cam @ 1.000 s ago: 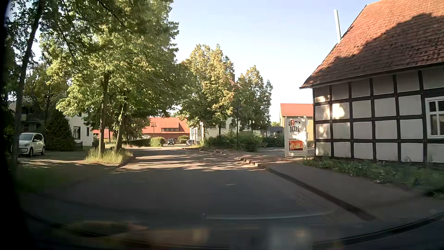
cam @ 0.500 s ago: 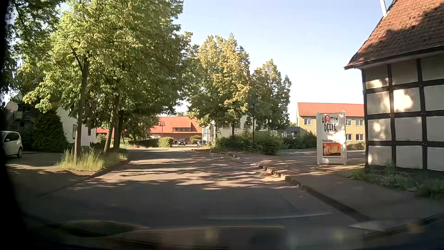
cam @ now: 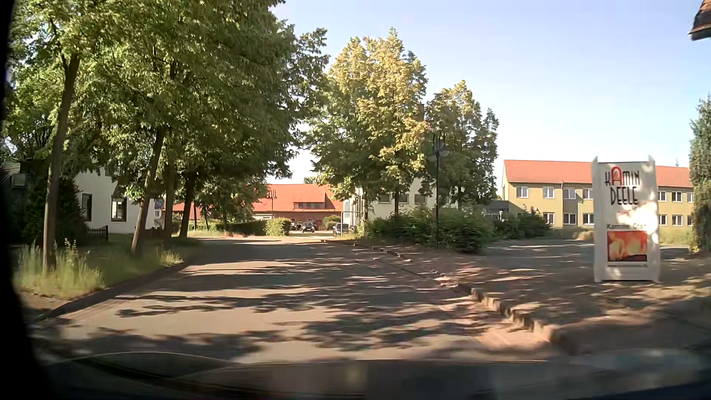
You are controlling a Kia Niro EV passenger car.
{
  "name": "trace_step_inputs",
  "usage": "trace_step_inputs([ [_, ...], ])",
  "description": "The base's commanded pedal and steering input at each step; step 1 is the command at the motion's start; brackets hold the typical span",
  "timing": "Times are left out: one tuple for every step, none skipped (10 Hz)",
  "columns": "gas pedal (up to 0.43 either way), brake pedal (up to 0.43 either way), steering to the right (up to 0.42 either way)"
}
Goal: Follow the waypoints while adhering to traffic rules and regulations
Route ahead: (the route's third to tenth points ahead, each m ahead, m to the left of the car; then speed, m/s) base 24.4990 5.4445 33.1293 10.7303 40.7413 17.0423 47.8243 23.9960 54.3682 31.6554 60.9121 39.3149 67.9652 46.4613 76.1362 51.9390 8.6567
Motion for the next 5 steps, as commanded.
trace_step_inputs([
  [0.209, 0.006, -0.060],
  [0.209, 0.006, -0.061],
  [0.209, 0.006, -0.060],
  [0.209, 0.006, -0.060],
  [0.209, 0.006, -0.060],
])
